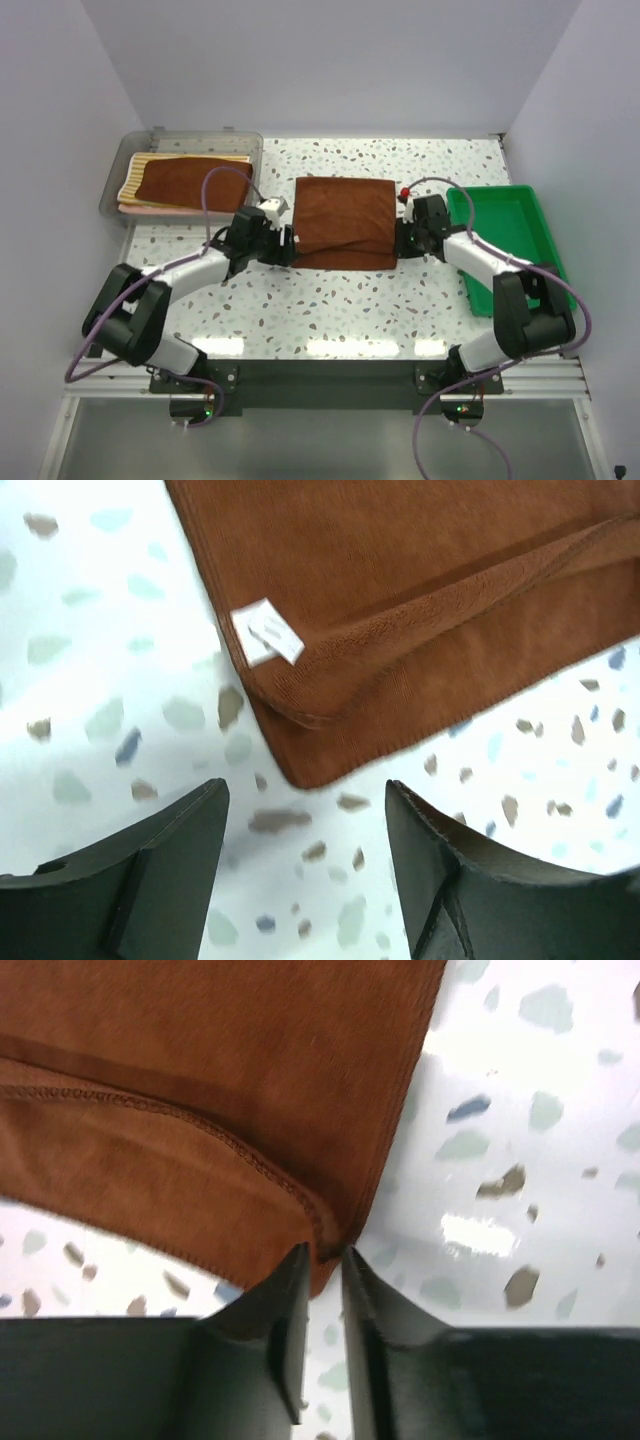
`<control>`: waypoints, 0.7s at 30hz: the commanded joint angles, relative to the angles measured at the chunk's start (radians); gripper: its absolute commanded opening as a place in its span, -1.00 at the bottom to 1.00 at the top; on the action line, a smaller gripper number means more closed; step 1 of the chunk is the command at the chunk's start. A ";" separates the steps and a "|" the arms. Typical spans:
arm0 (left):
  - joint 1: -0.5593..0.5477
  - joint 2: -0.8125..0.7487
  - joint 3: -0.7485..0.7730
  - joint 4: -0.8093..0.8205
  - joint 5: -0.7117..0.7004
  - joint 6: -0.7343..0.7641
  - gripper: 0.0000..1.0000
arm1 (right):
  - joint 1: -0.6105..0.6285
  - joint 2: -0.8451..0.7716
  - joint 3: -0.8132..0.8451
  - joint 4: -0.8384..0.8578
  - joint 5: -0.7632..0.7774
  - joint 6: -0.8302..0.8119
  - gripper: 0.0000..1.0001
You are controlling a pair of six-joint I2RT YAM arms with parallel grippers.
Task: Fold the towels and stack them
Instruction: Fold the towel
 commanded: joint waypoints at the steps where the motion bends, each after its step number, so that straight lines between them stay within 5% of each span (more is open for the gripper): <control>1: -0.007 -0.136 -0.106 0.044 -0.005 -0.100 0.39 | 0.020 -0.133 -0.073 -0.046 -0.046 0.038 -0.47; 6: -0.010 -0.317 -0.248 0.033 -0.043 -0.171 0.70 | 0.026 -0.291 -0.126 -0.086 -0.049 0.073 -0.30; 11: -0.010 -0.343 -0.232 0.007 -0.043 -0.237 0.77 | 0.026 -0.310 -0.105 -0.100 -0.012 0.076 -0.01; 21: -0.010 -0.115 0.009 -0.014 -0.066 -0.360 0.39 | 0.024 -0.213 -0.028 -0.074 0.122 0.258 0.05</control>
